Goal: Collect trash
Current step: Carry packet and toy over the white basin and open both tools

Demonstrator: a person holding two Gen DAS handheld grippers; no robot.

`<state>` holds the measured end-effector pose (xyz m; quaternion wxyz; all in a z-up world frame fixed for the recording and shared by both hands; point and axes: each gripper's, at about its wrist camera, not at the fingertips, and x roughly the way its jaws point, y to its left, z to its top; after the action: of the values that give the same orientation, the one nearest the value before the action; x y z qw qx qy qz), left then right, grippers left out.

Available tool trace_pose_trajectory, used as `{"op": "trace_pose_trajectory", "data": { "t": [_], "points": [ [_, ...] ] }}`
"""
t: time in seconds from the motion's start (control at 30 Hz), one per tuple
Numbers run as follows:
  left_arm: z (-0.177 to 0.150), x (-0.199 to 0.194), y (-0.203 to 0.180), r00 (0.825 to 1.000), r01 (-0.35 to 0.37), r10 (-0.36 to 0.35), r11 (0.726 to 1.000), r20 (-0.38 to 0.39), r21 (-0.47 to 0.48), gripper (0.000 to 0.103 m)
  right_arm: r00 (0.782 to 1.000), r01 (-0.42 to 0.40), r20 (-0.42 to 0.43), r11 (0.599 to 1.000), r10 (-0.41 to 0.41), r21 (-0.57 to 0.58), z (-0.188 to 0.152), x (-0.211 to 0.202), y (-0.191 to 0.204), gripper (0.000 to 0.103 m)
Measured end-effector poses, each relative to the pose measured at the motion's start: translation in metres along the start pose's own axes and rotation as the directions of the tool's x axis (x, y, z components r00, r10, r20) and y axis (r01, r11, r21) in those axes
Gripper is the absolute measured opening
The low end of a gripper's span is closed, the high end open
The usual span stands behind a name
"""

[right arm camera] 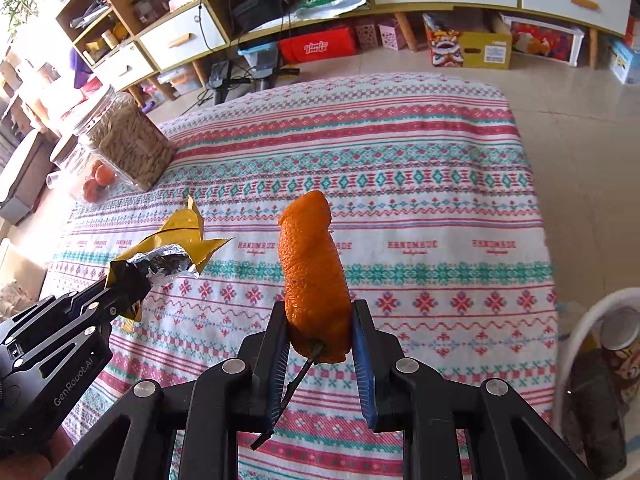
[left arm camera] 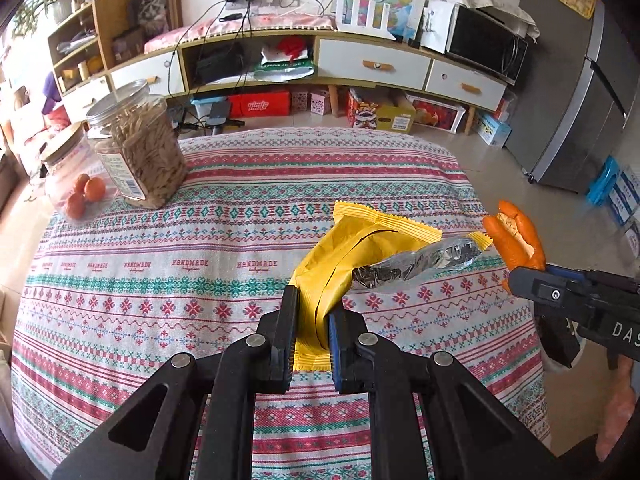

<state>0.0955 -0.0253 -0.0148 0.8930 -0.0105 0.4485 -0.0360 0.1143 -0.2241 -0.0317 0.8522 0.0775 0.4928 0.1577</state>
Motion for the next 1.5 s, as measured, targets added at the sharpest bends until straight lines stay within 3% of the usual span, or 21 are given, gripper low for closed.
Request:
{"op": "trace_pose_trajectory", "data": {
  "t": [0.17,0.4,0.57,0.67,0.8,0.97,1.1,1.23,1.37,1.43,1.47,1.5],
  "points": [
    [-0.002,-0.006,-0.03,0.999,0.051,-0.051,0.998,0.015,0.036,0.014,0.997,0.054,0.049,0.998,-0.055,0.021,-0.006,-0.032,-0.031,0.027],
    [-0.007,-0.006,-0.08,0.993,0.113,-0.115,0.989,0.01,0.095,0.014,0.992,0.063,0.099,0.994,-0.072,0.087,-0.02,-0.075,-0.08,0.027],
    [-0.01,0.002,-0.119,0.978,0.208,-0.207,0.974,-0.017,0.091,0.014,0.988,0.081,0.112,0.979,-0.103,0.187,-0.031,-0.094,-0.121,0.027],
    [-0.013,0.01,-0.149,0.96,0.278,-0.274,0.956,-0.056,0.09,0.014,0.986,0.099,0.102,0.954,-0.132,0.282,-0.038,-0.105,-0.154,0.028],
    [-0.016,0.025,-0.192,0.919,0.384,-0.372,0.92,-0.133,0.081,0.014,0.986,0.118,0.057,0.908,-0.154,0.403,-0.05,-0.111,-0.194,0.028],
    [-0.021,0.04,-0.246,0.872,0.465,-0.443,0.882,-0.209,0.073,0.014,0.984,0.155,0.006,0.871,-0.178,0.466,-0.06,-0.111,-0.217,0.028],
    [-0.023,0.046,-0.277,0.858,0.482,-0.448,0.871,-0.251,0.094,0.014,0.985,0.159,-0.021,0.847,-0.172,0.507,-0.066,-0.11,-0.231,0.028],
    [-0.021,0.058,-0.293,0.827,0.508,-0.475,0.86,-0.301,0.039,0.014,0.986,0.159,-0.041,0.831,-0.163,0.534,-0.07,-0.107,-0.24,0.028],
    [-0.021,0.07,-0.31,0.818,0.511,-0.475,0.859,-0.325,0.032,0.015,0.983,0.174,-0.054,0.817,-0.173,0.55,-0.072,-0.107,-0.246,0.033],
    [-0.022,0.077,-0.309,0.786,0.54,-0.505,0.842,-0.356,-0.003,0.023,0.981,0.188,-0.076,0.806,-0.176,0.561,-0.074,-0.104,-0.249,0.038],
    [-0.023,0.078,-0.311,0.781,0.545,-0.51,0.838,-0.36,-0.005,0.035,0.982,0.185,-0.08,0.802,-0.17,0.568,-0.075,-0.103,-0.252,0.038],
    [-0.024,0.078,-0.31,0.791,0.534,-0.497,0.845,-0.356,0.006,0.046,0.984,0.176,-0.076,0.798,-0.162,0.576,-0.076,-0.105,-0.254,0.038]
  ]
}}
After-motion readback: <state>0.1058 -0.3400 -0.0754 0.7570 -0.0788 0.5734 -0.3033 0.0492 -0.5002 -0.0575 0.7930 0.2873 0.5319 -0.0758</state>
